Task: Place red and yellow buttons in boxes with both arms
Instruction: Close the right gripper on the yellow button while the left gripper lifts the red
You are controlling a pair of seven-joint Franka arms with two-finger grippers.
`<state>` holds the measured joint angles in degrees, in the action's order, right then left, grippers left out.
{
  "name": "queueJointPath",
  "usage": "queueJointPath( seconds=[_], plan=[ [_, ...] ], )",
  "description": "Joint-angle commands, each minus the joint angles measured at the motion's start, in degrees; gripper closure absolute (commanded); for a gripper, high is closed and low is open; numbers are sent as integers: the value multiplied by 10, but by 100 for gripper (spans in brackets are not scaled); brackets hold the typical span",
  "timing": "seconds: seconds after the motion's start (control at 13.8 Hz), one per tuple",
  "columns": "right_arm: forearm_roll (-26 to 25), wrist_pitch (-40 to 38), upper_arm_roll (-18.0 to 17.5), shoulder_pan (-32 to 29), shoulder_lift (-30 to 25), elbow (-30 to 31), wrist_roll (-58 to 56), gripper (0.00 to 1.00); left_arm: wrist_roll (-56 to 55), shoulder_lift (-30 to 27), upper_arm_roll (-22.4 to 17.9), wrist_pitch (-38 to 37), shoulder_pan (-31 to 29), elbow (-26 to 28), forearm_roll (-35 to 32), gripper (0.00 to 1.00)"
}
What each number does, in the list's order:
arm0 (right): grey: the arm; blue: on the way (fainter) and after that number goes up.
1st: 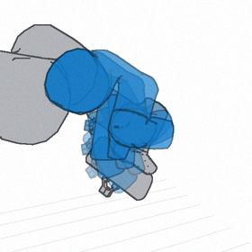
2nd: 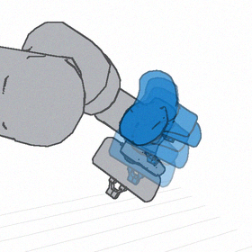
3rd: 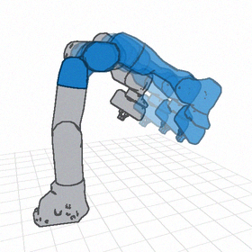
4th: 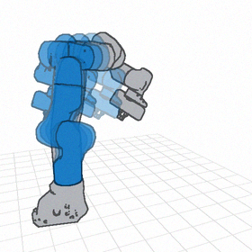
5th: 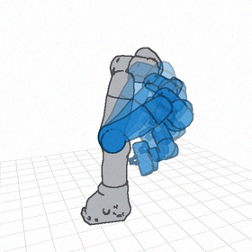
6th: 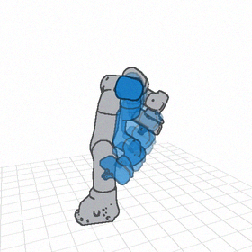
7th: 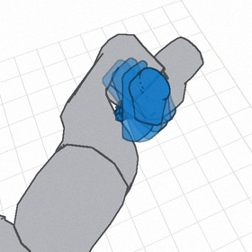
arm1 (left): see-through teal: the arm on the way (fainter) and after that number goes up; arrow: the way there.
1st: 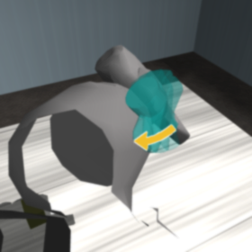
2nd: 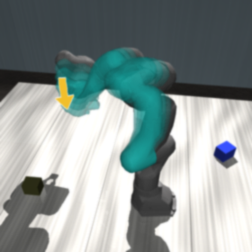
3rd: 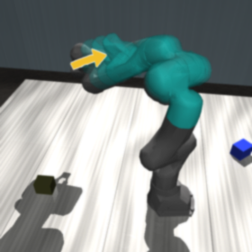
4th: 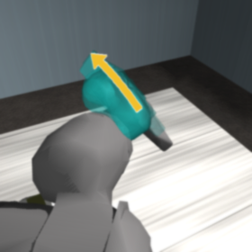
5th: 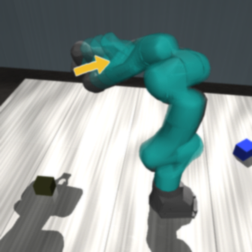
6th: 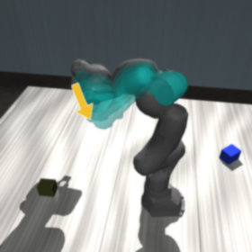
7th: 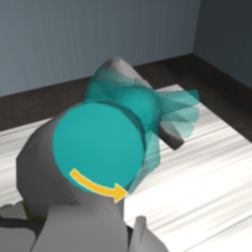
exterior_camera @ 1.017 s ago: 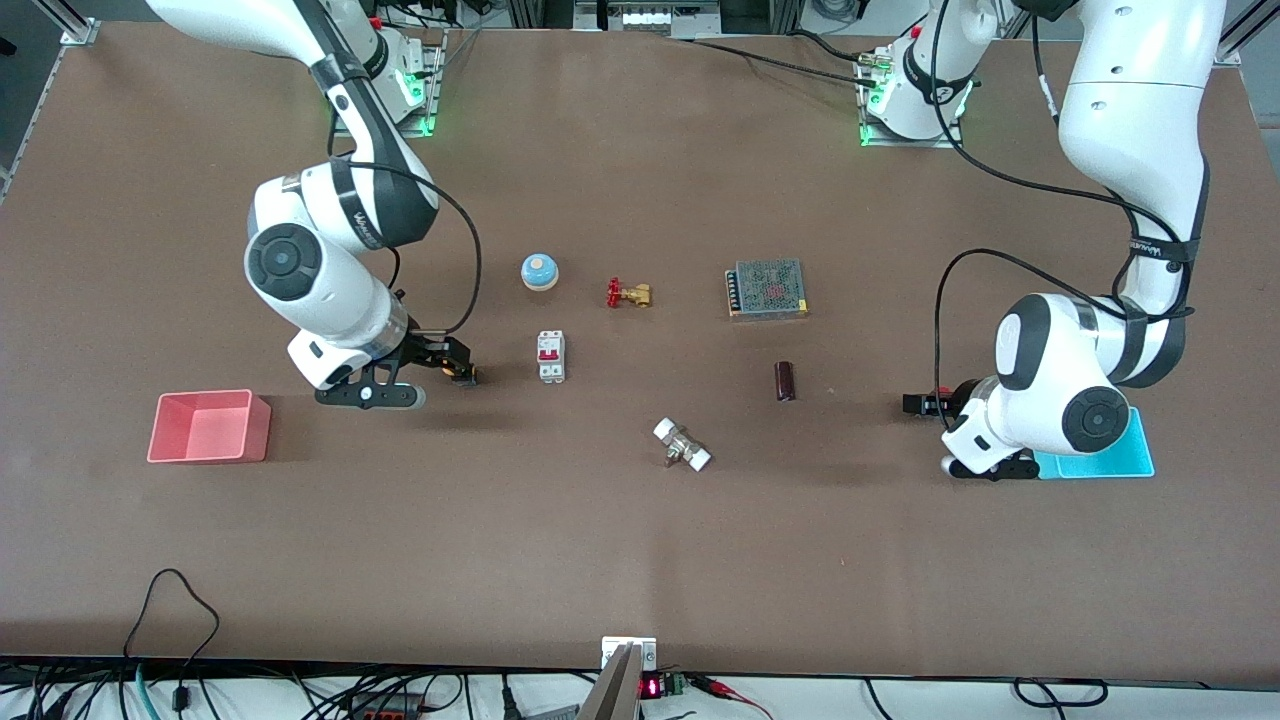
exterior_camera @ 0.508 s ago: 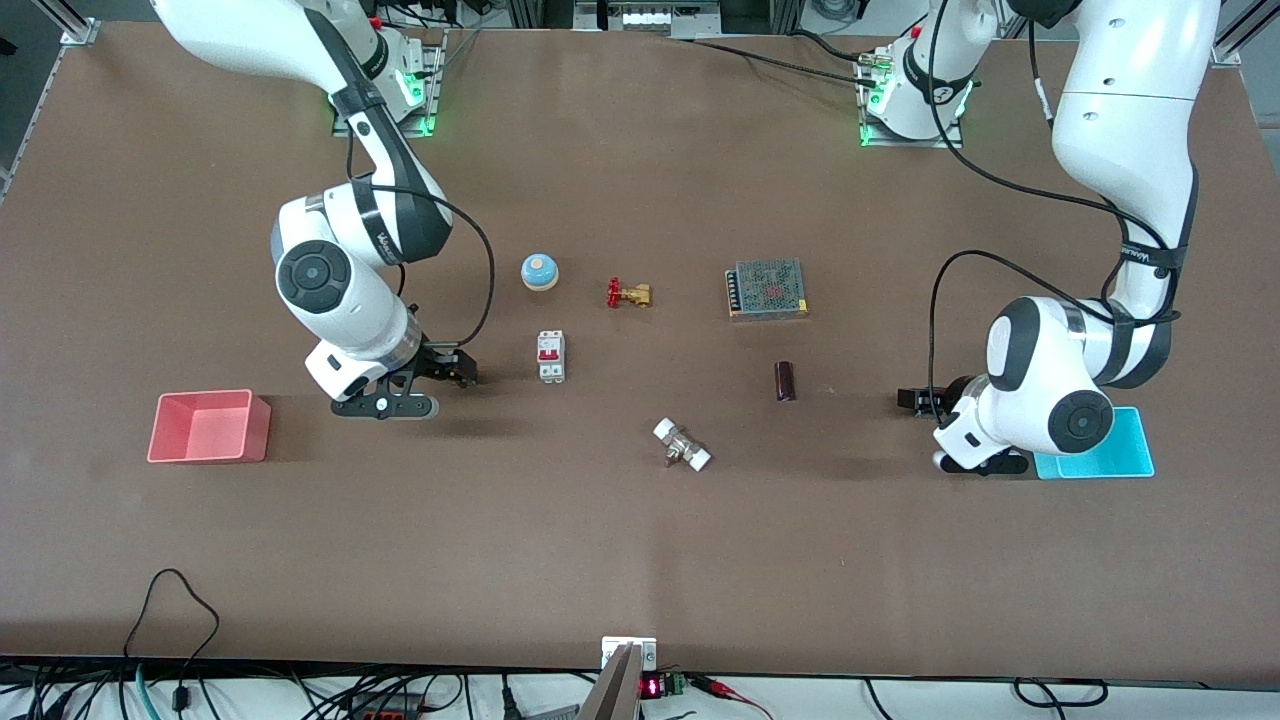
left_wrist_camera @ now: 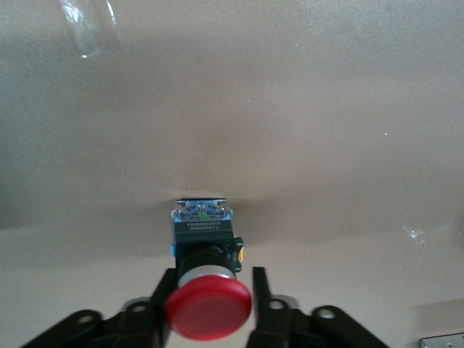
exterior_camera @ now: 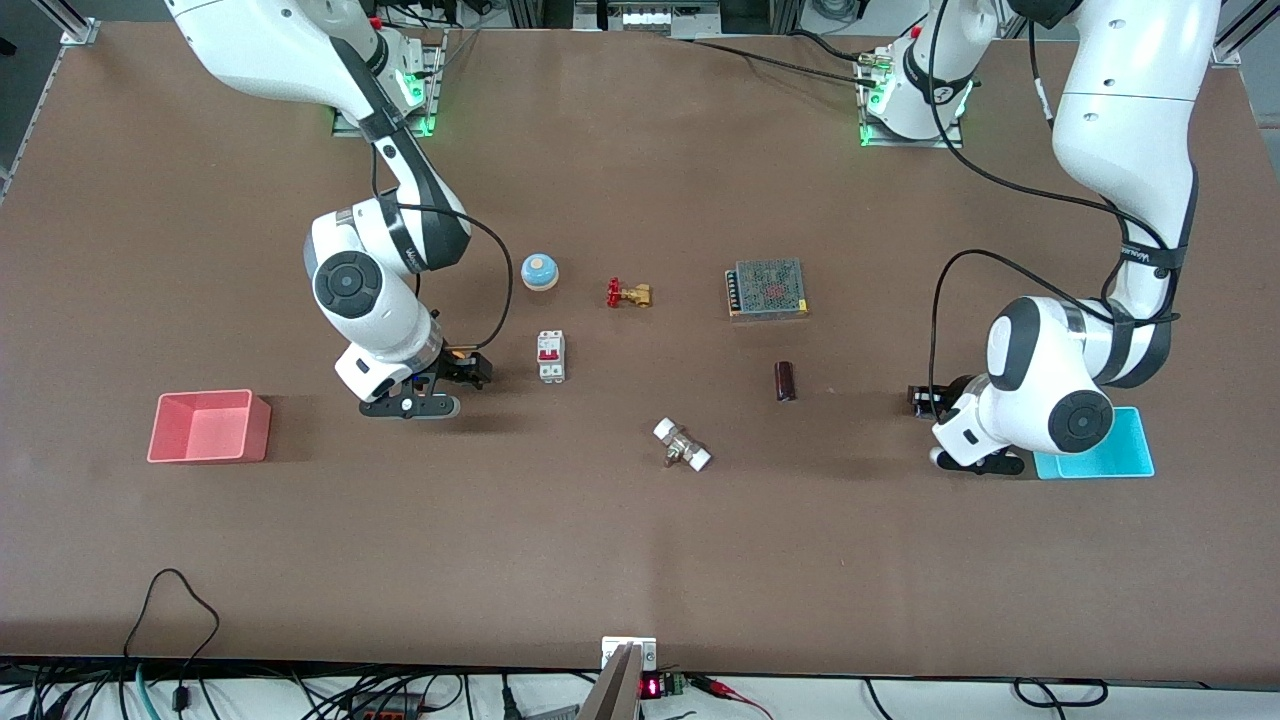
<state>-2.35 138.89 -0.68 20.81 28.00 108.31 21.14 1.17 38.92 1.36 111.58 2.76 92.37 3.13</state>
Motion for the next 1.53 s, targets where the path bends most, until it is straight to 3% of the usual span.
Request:
queueJointPath(
  seconds=[0.0,0.51,0.94,1.16,1.45],
  plan=[
    [-13,29,2,5,-12,31,10,0,16,-5,-1,6,-2,4,7,66],
    [-12,27,2,11,-23,47,9,0,15,-42,-9,-1,-22,-28,2,69],
    [-13,30,2,11,-23,54,4,0,16,-50,-11,-37,-91,-128,-4,69],
    [-13,30,2,11,-21,55,4,6,36,-43,-12,-37,-106,-131,-3,69],
    [-13,30,2,11,-19,55,-7,23,41,-31,-21,-36,-122,-131,-4,69]
  ],
)
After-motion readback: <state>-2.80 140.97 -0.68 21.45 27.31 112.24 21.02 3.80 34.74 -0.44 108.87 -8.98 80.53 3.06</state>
